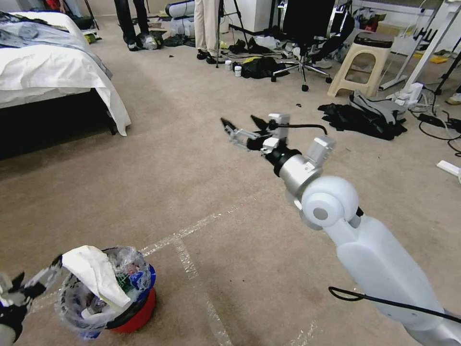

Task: Pick up the trash bin and place the garbage on the floor into it.

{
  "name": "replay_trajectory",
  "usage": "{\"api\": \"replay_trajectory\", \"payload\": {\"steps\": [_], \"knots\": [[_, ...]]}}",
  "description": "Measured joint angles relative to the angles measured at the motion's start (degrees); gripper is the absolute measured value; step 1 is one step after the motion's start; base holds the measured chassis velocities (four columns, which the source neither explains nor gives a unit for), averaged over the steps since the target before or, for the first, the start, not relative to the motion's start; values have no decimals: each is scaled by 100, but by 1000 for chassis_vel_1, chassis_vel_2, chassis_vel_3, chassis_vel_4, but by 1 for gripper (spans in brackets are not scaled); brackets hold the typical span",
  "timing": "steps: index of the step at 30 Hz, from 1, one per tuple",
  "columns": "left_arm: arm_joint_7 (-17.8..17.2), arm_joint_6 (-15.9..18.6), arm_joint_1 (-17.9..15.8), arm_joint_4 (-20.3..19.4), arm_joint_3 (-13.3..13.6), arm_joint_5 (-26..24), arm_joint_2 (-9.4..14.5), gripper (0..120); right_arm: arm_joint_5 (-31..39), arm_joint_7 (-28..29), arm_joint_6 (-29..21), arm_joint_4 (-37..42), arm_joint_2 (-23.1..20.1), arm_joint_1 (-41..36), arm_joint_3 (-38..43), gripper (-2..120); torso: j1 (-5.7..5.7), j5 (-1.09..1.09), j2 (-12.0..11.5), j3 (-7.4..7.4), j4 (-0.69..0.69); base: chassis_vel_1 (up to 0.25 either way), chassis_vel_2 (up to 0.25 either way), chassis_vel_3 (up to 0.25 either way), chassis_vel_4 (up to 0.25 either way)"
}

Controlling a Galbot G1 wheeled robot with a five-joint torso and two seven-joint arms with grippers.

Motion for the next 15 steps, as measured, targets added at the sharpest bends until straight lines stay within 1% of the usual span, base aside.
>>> {"api": "replay_trajectory", "payload": {"steps": [1,2,3,5,6,7,8,9,12,13,14,15], "knots": [[53,-138,-1,-86,81,91,4,100,-284,-73,321,68,-83,-326,265,100,0,0,0,0,-1,0,0,0,0],[81,-218,-2,-139,134,150,16,100,-469,-125,512,146,-137,-579,493,100,0,1,0,0,-2,0,0,0,0],[81,-218,-2,-139,134,150,16,100,-469,-125,512,146,-137,-579,493,100,0,1,0,0,-2,0,0,0,0],[166,-417,1,-236,260,280,99,100,-985,-151,1019,363,-255,-1228,1161,100,0,0,0,-1,-2,0,0,0,0],[166,-417,1,-236,260,280,99,100,-985,-151,1019,363,-255,-1228,1161,100,0,0,0,-1,-2,0,0,0,0],[184,-477,-1,-245,285,311,136,100,-1104,-118,1153,398,-269,-1366,1329,100,0,0,0,-1,-2,0,0,0,0],[231,-573,-9,-254,329,358,194,100,-1319,-53,1381,471,-277,-1644,1666,100,0,0,0,0,-1,0,0,0,0],[231,-573,-9,-254,329,358,194,100,-1319,-53,1381,471,-277,-1644,1666,100,0,0,0,0,-1,0,0,0,0],[396,-739,5,-261,431,428,357,100,-1554,30,1516,808,-246,-2394,2474,100,0,0,1,-1,-1,0,0,0,0],[396,-739,5,-261,431,428,357,100,-1554,30,1516,808,-246,-2394,2474,100,0,0,1,-1,-1,0,0,0,0],[451,-774,13,-261,470,432,421,100,-1593,41,1522,935,-207,-2672,2744,100,0,-1,0,-1,-1,0,0,0,0],[451,-774,13,-261,470,432,421,100,-1593,41,1522,935,-207,-2672,2744,100,0,-1,0,-1,-1,0,0,0,0]]}}
